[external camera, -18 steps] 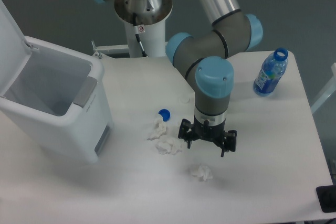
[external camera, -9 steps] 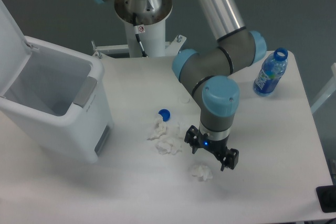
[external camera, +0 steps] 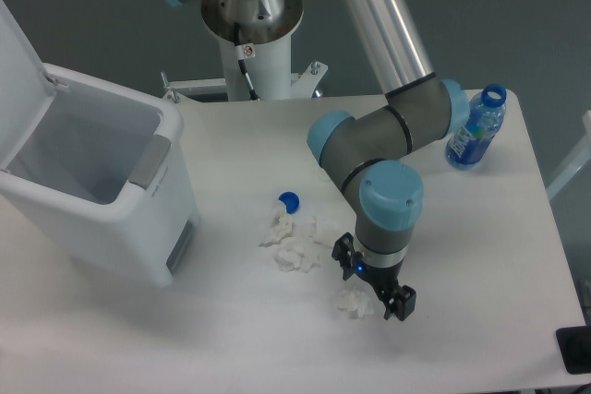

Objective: Pick up the paper ball
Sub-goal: 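Lower the gripper onto the paper ball and close the fingers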

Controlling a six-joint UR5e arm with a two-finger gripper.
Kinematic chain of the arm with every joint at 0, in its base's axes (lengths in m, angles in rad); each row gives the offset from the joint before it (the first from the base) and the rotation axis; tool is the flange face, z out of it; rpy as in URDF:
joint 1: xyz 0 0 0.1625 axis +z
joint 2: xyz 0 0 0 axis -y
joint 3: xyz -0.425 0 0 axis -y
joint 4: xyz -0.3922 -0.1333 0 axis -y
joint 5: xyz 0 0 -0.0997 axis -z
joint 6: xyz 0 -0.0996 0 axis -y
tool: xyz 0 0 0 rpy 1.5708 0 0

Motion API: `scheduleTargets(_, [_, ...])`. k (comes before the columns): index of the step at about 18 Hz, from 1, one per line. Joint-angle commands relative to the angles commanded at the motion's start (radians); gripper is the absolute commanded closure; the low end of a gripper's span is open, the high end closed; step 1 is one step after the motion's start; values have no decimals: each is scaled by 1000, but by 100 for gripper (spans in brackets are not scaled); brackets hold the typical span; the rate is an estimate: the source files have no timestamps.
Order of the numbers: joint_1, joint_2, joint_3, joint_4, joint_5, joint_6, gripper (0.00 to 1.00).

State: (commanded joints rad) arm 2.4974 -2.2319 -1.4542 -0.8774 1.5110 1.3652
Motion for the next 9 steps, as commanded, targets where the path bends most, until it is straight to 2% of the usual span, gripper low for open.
scheduleTargets(9, [-23,-15,-9,0,2,-3,3])
